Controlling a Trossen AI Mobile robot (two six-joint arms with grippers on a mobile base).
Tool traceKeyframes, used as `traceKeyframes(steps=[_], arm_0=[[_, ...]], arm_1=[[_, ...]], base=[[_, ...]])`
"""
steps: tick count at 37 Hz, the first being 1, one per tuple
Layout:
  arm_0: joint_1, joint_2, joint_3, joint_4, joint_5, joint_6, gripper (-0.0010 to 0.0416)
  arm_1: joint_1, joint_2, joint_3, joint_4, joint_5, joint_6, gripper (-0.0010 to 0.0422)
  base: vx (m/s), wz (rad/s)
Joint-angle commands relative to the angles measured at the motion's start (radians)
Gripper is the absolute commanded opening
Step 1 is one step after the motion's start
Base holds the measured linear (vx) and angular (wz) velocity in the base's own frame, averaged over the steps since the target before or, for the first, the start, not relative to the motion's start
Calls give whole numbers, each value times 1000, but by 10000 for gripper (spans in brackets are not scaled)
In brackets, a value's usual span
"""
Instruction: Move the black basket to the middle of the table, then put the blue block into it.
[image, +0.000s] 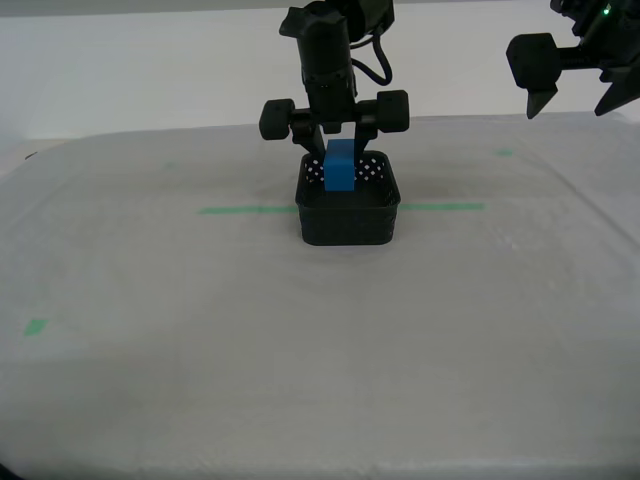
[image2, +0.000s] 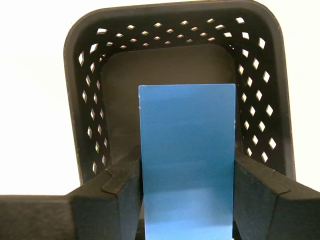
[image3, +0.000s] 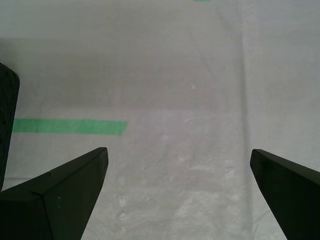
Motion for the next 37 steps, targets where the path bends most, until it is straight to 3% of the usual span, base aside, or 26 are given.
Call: traceKeyframes(steps=[1, 17, 21, 24, 37], arm_0=[[1, 0, 0, 1, 1, 0, 398], [1, 0, 0, 4, 1, 0, 399], [1, 0, 0, 5, 1, 0, 399], [1, 0, 0, 5, 1, 0, 399], [1, 0, 0, 7, 1, 0, 399]], arm_1=[[-1, -1, 0, -2, -2, 6, 214], [-1, -1, 0, -6, -1, 39, 406], [-1, -1, 0, -8, 4, 32, 389], [-1, -1, 0, -7, 4, 29, 409], [2, -1, 0, -8, 8, 53, 403]], base=[[0, 0], [0, 0], [0, 0], [0, 0], [0, 0]])
